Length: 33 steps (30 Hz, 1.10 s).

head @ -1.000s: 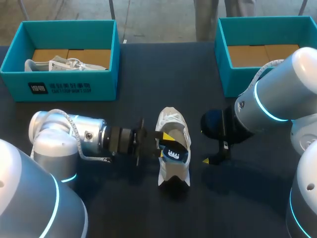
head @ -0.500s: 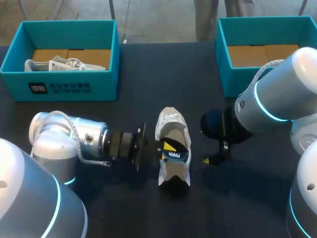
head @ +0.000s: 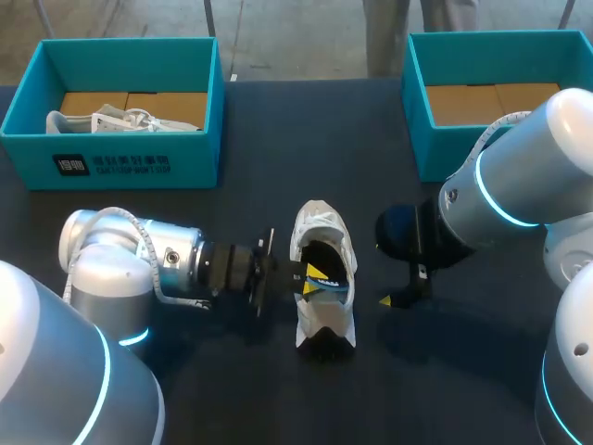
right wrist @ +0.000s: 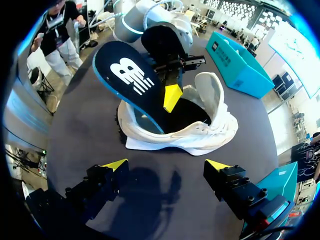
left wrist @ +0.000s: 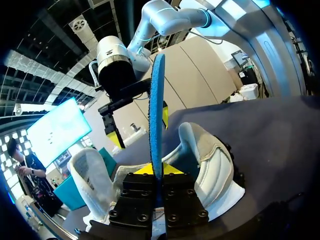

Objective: Take the shoe out of the shoebox, open the shoe tongue, remove and reinsert the insole, then place the shoe into the shoebox

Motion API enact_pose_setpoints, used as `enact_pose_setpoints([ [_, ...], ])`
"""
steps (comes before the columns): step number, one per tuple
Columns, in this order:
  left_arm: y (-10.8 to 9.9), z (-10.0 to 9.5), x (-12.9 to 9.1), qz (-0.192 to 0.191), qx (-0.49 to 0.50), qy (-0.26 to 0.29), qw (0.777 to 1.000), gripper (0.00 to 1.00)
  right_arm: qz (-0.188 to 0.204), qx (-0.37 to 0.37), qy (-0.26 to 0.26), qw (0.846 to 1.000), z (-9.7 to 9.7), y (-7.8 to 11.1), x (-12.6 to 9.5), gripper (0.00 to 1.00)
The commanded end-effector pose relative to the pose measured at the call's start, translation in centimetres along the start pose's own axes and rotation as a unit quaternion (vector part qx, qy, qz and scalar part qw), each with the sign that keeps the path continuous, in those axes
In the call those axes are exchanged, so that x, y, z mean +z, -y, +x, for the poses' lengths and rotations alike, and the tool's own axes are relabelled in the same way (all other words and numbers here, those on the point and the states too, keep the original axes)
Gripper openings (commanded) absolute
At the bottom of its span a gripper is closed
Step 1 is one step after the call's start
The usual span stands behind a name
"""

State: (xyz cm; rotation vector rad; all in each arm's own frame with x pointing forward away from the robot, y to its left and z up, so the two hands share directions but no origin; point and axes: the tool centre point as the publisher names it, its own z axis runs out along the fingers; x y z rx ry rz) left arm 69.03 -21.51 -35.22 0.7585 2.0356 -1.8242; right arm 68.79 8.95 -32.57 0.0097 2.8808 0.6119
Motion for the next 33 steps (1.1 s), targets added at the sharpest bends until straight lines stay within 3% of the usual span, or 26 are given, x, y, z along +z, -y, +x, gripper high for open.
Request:
enact_pose_setpoints([
  [1,-0.2,-0.1,0.3,-0.002,0.0,0.002,1.0,0.0,0.0,0.0,0.001,1.0,0.1,0.0,0.0,1.0],
  [3,0.3,-0.2,0.4,0.003,0.006,0.008,1.0,0.0,0.0,0.0,0.001,1.0,0.1,0.0,0.0,1.0],
  [4,0.8,-0.3,0.4,0.005,0.008,0.009,1.0,0.34,0.0,0.0,0.001,1.0,0.1,0.0,0.0,1.0],
  [7,1.9,-0.2,0.3,0.011,0.017,0.009,1.0,0.35,0.0,0.0,0.001,1.0,0.1,0.0,0.0,1.0],
  [14,3.6,-0.1,0.2,0.027,0.027,0.016,0.999,0.3,0.0,0.0,0.001,1.0,0.1,0.0,0.0,1.0],
  [18,3.8,0.0,0.5,0.031,0.03,0.01,0.999,0.0,0.0,0.0,0.001,1.0,0.1,0.0,0.0,1.0],
  [33,0.2,-0.4,1.1,0.004,0.028,-0.017,0.999,0.0,0.0,0.0,0.001,1.0,0.1,0.0,0.0,1.0],
])
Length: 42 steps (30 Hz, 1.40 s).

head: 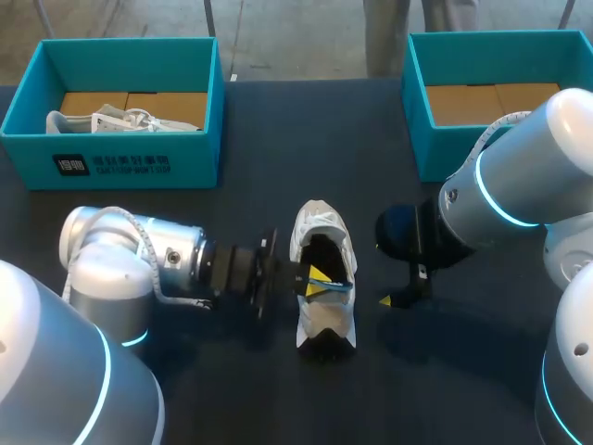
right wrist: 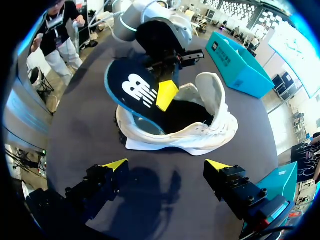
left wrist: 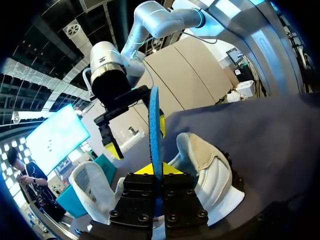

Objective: Take the shoe out of the shoebox, open the shoe tongue, remove and reinsert the insole, then place the shoe into the shoebox

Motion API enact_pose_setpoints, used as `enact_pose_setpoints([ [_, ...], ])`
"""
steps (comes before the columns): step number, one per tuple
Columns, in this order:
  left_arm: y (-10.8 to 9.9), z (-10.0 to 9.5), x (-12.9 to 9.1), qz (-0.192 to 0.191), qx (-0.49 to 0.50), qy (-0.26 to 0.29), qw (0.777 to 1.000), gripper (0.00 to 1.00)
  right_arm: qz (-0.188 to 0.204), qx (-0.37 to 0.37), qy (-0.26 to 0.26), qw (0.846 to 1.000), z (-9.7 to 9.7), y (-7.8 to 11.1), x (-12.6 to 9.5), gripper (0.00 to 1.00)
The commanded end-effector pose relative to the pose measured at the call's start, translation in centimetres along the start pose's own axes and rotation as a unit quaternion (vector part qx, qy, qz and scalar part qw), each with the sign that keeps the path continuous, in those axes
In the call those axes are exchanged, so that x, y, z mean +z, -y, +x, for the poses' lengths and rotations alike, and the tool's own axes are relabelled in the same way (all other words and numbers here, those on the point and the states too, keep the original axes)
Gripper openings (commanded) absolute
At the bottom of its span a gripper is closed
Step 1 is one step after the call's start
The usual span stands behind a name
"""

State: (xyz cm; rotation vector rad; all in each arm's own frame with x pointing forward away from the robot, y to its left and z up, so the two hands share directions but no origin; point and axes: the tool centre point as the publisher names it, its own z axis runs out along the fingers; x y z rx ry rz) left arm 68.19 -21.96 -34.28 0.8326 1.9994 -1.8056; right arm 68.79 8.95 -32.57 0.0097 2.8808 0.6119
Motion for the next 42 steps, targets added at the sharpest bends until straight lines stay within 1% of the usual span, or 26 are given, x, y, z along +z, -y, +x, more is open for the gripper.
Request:
enact_pose_setpoints([
  [1,-1.4,-0.5,0.7,-0.003,0.001,-0.007,1.0,0.0,0.0,0.0,0.001,1.0,0.1,0.0,0.0,1.0],
  [4,-2.0,-0.6,0.7,-0.01,-0.004,-0.008,1.0,0.0,0.0,0.0,0.001,1.0,0.1,0.0,0.0,1.0],
  [6,-2.0,-0.5,0.7,-0.011,-0.005,-0.007,1.0,0.0,0.0,0.0,0.001,1.0,0.1,0.0,0.0,1.0],
  [8,-1.5,-0.6,0.7,-0.009,-0.003,-0.001,1.0,0.0,0.0,0.0,0.001,1.0,0.1,0.0,0.0,1.0],
  [9,-1.2,-0.6,0.6,-0.008,-0.002,0.002,1.0,0.11,0.0,0.0,0.001,1.0,0.1,0.0,0.0,1.0],
  [10,-0.9,-0.6,0.6,-0.003,-0.001,0.006,1.0,0.37,0.0,0.0,0.001,1.0,0.1,0.0,0.0,1.0],
  [11,-0.5,-0.7,0.5,-0.002,0.001,0.007,1.0,0.39,0.0,0.0,0.001,1.0,0.1,0.0,0.0,1.0],
  [16,1.5,-0.9,0.3,0.012,0.013,0.015,1.0,0.34,0.0,0.0,0.001,1.0,0.1,0.0,0.0,1.0],
  [19,2.2,-0.9,0.4,0.017,0.02,0.014,1.0,0.28,0.0,0.0,0.001,1.0,0.1,0.0,0.0,1.0],
  [20,2.3,-0.9,0.5,0.019,0.02,0.013,1.0,0.18,0.0,0.0,0.001,1.0,0.1,0.0,0.0,1.0],
  [21,2.3,-0.9,0.5,0.02,0.022,0.012,0.999,0.0,0.0,0.0,0.001,1.0,0.1,0.0,0.0,1.0],
  [23,2.3,-0.9,0.6,0.021,0.021,0.01,0.999,0.0,0.0,0.0,0.001,1.0,0.1,0.0,0.0,1.0],
  [28,1.4,-0.6,1.0,0.021,0.019,0.003,1.0,0.0,0.0,0.0,0.001,1.0,0.1,0.0,0.0,1.0],
  [34,-0.4,-0.5,1.3,0.007,0.019,-0.019,1.0,0.0,0.0,0.0,0.001,1.0,0.1,0.0,0.0,1.0],
  [42,-1.8,-0.8,1.3,-0.003,0.012,-0.018,1.0,0.0,0.0,0.0,0.001,1.0,0.1,0.0,0.0,1.0],
])
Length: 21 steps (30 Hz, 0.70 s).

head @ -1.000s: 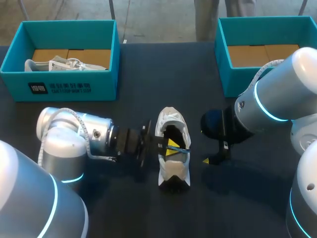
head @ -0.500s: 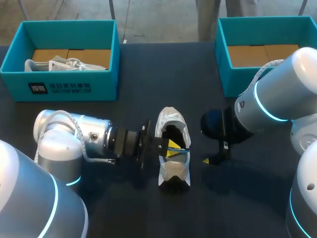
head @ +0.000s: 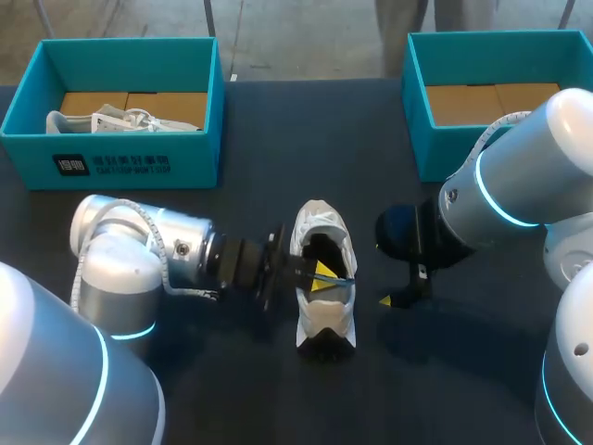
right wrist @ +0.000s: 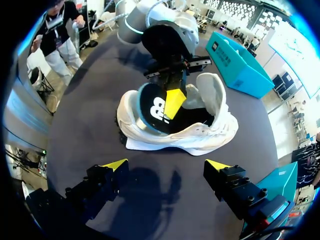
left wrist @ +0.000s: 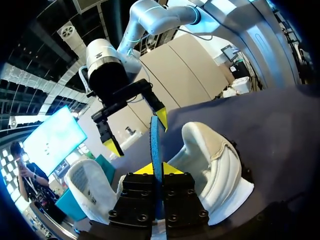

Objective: Take the shoe out of the shoebox, open the shoe tongue, remove and reinsert the insole, then place the shoe into the shoebox

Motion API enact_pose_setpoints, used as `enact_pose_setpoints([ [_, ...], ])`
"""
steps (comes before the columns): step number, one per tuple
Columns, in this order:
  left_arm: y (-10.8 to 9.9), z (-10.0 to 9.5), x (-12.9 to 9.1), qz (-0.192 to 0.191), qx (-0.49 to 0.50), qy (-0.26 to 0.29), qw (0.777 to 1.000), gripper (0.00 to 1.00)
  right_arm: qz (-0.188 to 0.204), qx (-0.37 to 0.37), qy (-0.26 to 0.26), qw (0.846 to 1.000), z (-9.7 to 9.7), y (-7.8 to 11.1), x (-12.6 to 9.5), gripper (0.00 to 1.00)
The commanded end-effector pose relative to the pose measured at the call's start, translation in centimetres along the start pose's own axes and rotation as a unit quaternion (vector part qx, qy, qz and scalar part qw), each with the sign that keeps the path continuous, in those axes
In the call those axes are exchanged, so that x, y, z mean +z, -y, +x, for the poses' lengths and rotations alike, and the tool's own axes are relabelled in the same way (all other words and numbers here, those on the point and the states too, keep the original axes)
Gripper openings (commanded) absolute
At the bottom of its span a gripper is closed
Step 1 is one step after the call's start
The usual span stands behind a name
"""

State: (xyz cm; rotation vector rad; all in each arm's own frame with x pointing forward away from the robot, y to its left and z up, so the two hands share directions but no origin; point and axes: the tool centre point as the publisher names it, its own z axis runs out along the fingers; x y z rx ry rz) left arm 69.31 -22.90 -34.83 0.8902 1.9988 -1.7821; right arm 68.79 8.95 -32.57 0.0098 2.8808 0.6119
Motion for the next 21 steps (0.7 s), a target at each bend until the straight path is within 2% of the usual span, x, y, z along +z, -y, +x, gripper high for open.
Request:
enact_pose_setpoints([
  [1,-0.7,-0.1,0.4,-0.002,-0.004,-0.002,1.0,0.0,0.0,0.0,0.001,1.0,0.1,0.0,0.0,1.0],
  [4,0.1,-0.2,0.4,0.006,0.0,0.008,1.0,0.0,0.0,0.0,0.001,1.0,0.1,0.0,0.0,1.0],
  [6,1.0,-0.3,0.3,0.01,0.006,0.011,1.0,0.37,0.0,0.0,0.001,1.0,0.1,0.0,0.0,1.0],
  [9,2.1,-0.4,0.1,0.018,0.014,0.014,1.0,0.4,0.0,0.0,0.001,1.0,0.1,0.0,0.0,1.0],
  [13,3.1,-0.5,0.0,0.026,0.019,0.013,0.999,0.34,0.0,0.0,0.001,1.0,0.1,0.0,0.0,1.0],
  [15,3.3,-0.5,0.0,0.028,0.021,0.012,0.999,0.21,0.0,0.0,0.001,1.0,0.1,0.0,0.0,1.0],
  [16,3.3,-0.4,0.1,0.028,0.021,0.012,0.999,0.08,0.0,0.0,0.001,1.0,0.1,0.0,0.0,1.0],
  [17,3.2,-0.3,0.1,0.029,0.02,0.01,0.999,0.0,0.0,0.0,0.001,1.0,0.1,0.0,0.0,1.0],
  [21,2.3,0.2,0.2,0.027,0.014,0.003,1.0,0.0,0.0,0.0,0.001,1.0,0.1,0.0,0.0,1.0],
])
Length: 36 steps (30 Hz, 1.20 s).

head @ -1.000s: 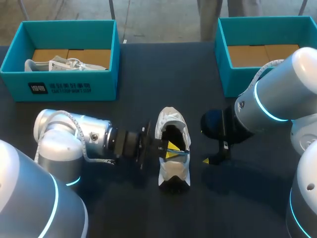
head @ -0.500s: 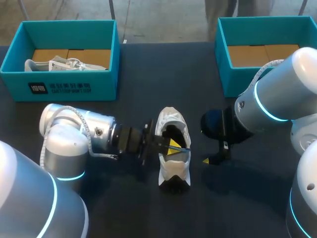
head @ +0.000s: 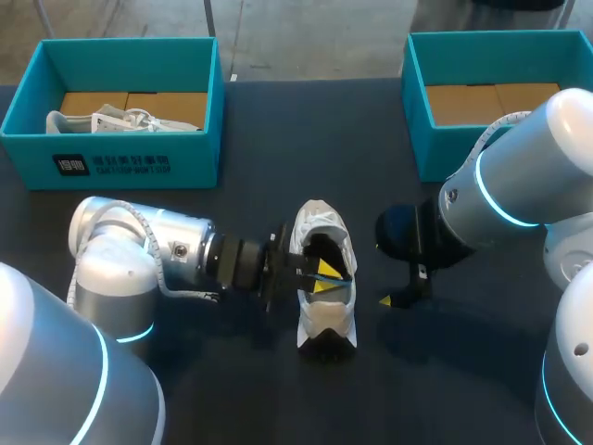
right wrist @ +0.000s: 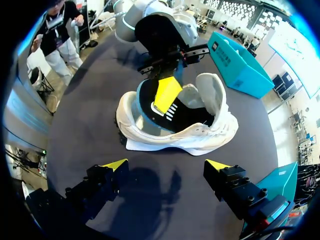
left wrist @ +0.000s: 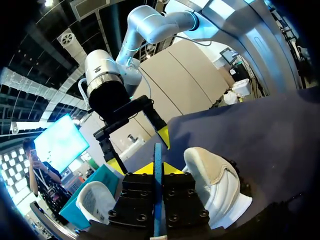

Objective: Take the shoe out of the shoebox, open the shoe tongue, remove and reinsert the insole, then place the shoe into the shoebox

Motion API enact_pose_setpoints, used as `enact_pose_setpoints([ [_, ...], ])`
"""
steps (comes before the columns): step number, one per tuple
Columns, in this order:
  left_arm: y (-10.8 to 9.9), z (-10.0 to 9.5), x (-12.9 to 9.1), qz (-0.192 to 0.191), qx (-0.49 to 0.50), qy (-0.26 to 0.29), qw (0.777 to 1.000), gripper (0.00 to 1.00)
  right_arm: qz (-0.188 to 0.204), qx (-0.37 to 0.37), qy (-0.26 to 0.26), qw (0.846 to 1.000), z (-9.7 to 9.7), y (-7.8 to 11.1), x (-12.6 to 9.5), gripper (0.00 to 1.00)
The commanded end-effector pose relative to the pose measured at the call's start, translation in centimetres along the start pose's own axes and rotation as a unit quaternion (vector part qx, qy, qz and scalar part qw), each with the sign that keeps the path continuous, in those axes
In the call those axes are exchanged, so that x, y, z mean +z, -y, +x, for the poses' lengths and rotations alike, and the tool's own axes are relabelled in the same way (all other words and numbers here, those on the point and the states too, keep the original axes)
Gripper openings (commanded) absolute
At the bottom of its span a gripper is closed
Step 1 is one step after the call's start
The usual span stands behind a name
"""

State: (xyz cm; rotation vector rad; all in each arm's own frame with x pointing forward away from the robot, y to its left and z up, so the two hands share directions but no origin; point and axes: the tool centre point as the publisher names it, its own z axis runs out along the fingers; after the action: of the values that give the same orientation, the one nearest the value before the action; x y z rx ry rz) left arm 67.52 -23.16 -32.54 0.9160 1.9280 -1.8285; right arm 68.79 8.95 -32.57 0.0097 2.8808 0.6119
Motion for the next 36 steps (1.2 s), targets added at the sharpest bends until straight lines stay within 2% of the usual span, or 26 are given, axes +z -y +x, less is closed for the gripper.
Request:
enact_pose_setpoints([
  [1,-0.9,0.4,0.0,-0.002,-0.002,-0.008,1.0,0.0,0.0,0.0,0.001,1.0,0.1,0.0,0.0,1.0],
  [10,-3.5,0.2,0.0,-0.017,-0.005,-0.023,1.0,0.0,0.0,0.0,0.001,1.0,0.1,0.0,0.0,1.0],
  [13,-3.4,0.1,0.1,-0.016,-0.007,-0.021,1.0,0.0,0.0,0.0,0.001,1.0,0.1,0.0,0.0,1.0],
  [16,-2.4,0.1,0.1,-0.012,-0.005,-0.012,1.0,0.0,0.0,0.0,0.001,1.0,0.1,0.0,0.0,1.0],
  [17,-2.0,0.1,0.0,-0.01,-0.002,-0.009,1.0,0.11,0.0,0.0,0.001,1.0,0.1,0.0,0.0,1.0],
  [18,-1.6,0.1,0.0,-0.009,-0.001,-0.008,1.0,0.34,0.0,0.0,0.001,1.0,0.1,0.0,0.0,1.0],
  [19,-1.2,0.1,-0.1,-0.007,0.002,-0.007,1.0,0.44,0.0,0.0,0.001,1.0,0.1,0.0,0.0,1.0],
  [25,0.5,0.1,-1.1,-0.003,0.007,0.001,1.0,0.45,0.0,0.0,0.001,1.0,0.1,0.0,0.0,1.0],
  [28,0.8,0.2,-1.3,-0.004,0.009,0.0,1.0,0.44,0.0,0.0,0.001,1.0,0.1,0.0,0.0,1.0],
  [29,0.8,0.2,-1.2,-0.004,0.009,-0.002,1.0,0.41,0.0,0.0,0.001,1.0,0.1,0.0,0.0,1.0],
  [30,0.7,0.3,-1.2,-0.004,0.008,-0.002,1.0,0.27,0.0,0.0,0.001,1.0,0.1,0.0,0.0,1.0],
  [31,0.5,0.4,-1.1,-0.003,0.002,-0.004,1.0,0.0,0.0,0.0,0.001,1.0,0.1,0.0,0.0,1.0],
  [36,-0.3,0.9,-0.7,-0.005,-0.01,-0.013,1.0,0.0,0.0,0.0,0.001,1.0,0.1,0.0,0.0,1.0],
])
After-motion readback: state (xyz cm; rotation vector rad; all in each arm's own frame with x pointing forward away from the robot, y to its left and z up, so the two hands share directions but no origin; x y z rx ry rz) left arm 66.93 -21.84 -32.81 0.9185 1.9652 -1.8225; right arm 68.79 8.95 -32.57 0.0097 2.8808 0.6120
